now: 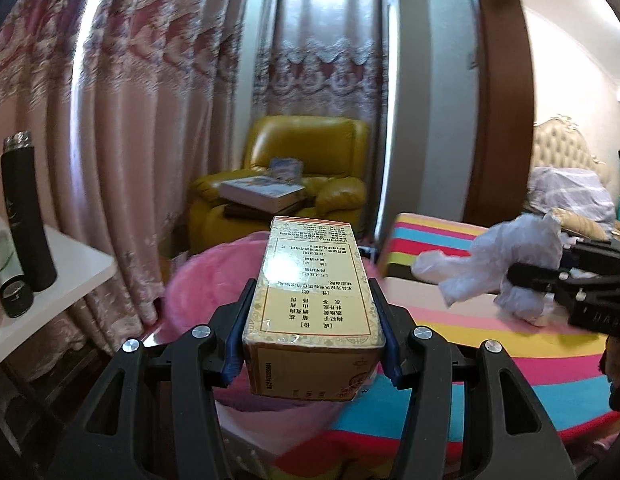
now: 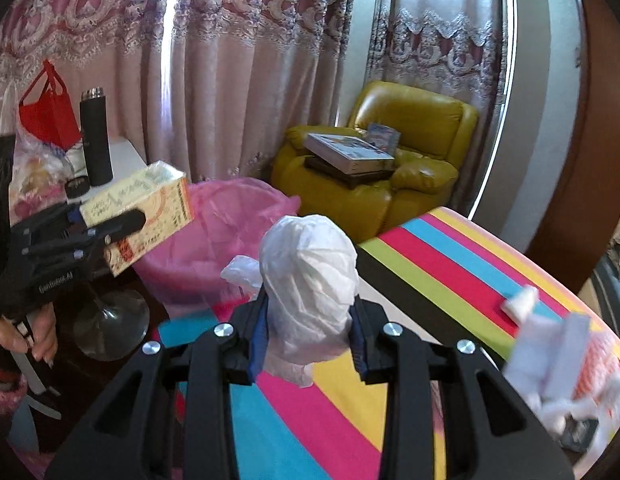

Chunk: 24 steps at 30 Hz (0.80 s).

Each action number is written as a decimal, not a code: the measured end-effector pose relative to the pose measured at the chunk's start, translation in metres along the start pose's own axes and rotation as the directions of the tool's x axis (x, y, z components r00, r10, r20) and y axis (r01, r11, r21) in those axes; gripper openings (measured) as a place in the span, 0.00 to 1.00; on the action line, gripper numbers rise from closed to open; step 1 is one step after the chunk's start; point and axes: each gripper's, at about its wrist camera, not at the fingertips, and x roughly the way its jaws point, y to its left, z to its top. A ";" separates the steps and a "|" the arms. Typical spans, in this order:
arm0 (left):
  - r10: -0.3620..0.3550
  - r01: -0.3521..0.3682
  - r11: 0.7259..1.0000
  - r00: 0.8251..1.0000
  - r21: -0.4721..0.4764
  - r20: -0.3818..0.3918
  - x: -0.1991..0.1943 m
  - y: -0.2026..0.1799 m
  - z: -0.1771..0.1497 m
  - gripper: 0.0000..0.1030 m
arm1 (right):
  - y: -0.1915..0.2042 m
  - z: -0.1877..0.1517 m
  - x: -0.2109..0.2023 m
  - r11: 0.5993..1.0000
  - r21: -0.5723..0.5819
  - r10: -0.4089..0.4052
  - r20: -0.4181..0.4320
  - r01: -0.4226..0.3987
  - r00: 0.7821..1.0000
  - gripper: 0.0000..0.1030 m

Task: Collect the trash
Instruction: 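Carry the beige box and white bag to the bin and release both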

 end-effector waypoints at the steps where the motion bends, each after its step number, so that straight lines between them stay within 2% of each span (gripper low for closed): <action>1: 0.019 -0.019 1.000 1.000 -0.006 -0.006 0.004 0.010 0.001 0.50 | 0.002 0.006 0.007 1.000 0.003 0.009 -0.001 -0.009 1.000 0.32; 7: 0.046 -0.047 0.998 0.999 -0.049 -0.030 0.026 0.040 0.008 0.50 | 0.022 0.049 0.053 0.996 0.029 0.082 -0.010 -0.082 0.997 0.32; 11: 0.036 -0.042 0.993 0.998 -0.110 -0.058 0.047 0.058 0.010 0.50 | 0.035 0.071 0.081 0.995 0.031 0.092 -0.019 -0.091 0.996 0.33; 15: 0.053 -0.061 0.992 0.996 -0.114 -0.065 0.058 0.064 0.012 0.50 | 0.047 0.094 0.110 0.994 0.033 0.106 -0.021 -0.105 0.994 0.37; 16: 0.056 -0.063 0.992 0.996 -0.112 -0.065 0.060 0.064 0.012 0.50 | 0.049 0.097 0.113 0.993 0.034 0.110 -0.020 -0.109 0.994 0.39; 18: 0.064 -0.071 0.992 0.996 -0.106 -0.062 0.062 0.062 0.012 0.51 | 0.050 0.106 0.121 0.990 0.054 0.128 -0.010 -0.128 0.992 0.58; 20: 0.082 -0.087 0.992 0.995 -0.091 -0.062 0.064 0.062 0.011 0.56 | 0.048 0.113 0.123 0.986 0.080 0.148 0.010 -0.148 0.989 0.66; 22: 0.110 -0.114 0.990 0.993 -0.085 -0.045 0.060 0.063 0.009 0.74 | 0.045 0.118 0.120 0.984 0.092 0.148 0.029 -0.150 0.989 0.66; 24: 0.127 -0.129 0.988 0.991 -0.090 -0.028 0.056 0.065 0.008 0.84 | 0.043 0.118 0.113 0.985 0.087 0.145 0.044 -0.149 0.988 0.66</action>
